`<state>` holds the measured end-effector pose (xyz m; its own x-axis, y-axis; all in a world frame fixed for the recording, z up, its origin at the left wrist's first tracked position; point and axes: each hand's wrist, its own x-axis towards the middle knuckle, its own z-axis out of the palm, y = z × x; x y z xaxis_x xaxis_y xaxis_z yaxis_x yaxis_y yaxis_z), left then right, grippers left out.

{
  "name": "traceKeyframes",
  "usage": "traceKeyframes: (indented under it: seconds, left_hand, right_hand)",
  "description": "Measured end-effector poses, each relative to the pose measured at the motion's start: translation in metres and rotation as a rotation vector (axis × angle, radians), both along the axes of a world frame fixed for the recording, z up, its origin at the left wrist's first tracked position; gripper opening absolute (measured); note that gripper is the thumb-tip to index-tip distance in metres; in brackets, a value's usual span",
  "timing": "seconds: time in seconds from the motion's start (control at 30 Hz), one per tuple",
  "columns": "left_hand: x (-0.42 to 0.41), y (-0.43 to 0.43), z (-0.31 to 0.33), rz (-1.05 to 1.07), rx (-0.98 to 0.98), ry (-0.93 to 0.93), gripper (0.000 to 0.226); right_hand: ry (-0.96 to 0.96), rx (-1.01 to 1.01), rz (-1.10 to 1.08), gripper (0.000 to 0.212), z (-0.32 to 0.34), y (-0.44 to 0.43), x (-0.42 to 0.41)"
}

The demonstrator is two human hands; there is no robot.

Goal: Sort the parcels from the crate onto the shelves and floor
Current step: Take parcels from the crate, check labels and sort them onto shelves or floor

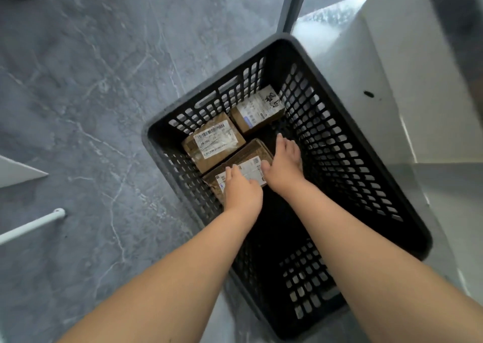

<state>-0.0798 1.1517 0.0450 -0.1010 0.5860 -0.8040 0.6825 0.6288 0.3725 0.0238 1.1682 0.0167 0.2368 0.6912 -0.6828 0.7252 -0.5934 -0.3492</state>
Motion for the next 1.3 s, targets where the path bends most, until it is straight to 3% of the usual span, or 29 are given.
traceKeyframes:
  seconds: [0.17, 0.3, 0.47, 0.63, 0.83, 1.07, 1.3]
  left_hand:
    - [0.009, 0.016, 0.101, -0.243, 0.256, -0.013, 0.058]
    - [0.0, 0.049, 0.221, -0.384, 0.462, 0.043, 0.057]
    - [-0.02, 0.108, 0.43, -0.295, 0.837, 0.168, 0.057]
    - [-0.023, 0.121, 0.658, -0.16, 1.243, 0.161, 0.058]
    - [-0.011, 0.079, 0.862, -0.096, 1.692, 0.077, 0.063]
    - [-0.016, 0.058, 0.966, -0.264, 1.975, 0.252, 0.06]
    - [-0.031, 0.051, 0.965, -0.439, 2.029, 0.183, 0.062]
  right_hand:
    - [0.049, 0.196, 0.063, 0.07, 0.117, 0.022, 0.003]
    - [0.09, 0.374, 0.061, 0.065, 0.257, 0.058, -0.004]
    - [0.009, 0.707, 0.22, 0.071, 0.482, 0.101, 0.002]
    - [-0.089, 1.156, 0.221, 0.076, 0.713, 0.097, 0.009]
    - [-0.113, 1.548, 0.2, 0.081, 0.91, 0.059, -0.005]
    - [-0.374, 1.671, 0.153, 0.076, 0.999, 0.018, 0.003]
    - [-0.526, 1.596, 0.017, 0.075, 0.996, -0.017, -0.004]
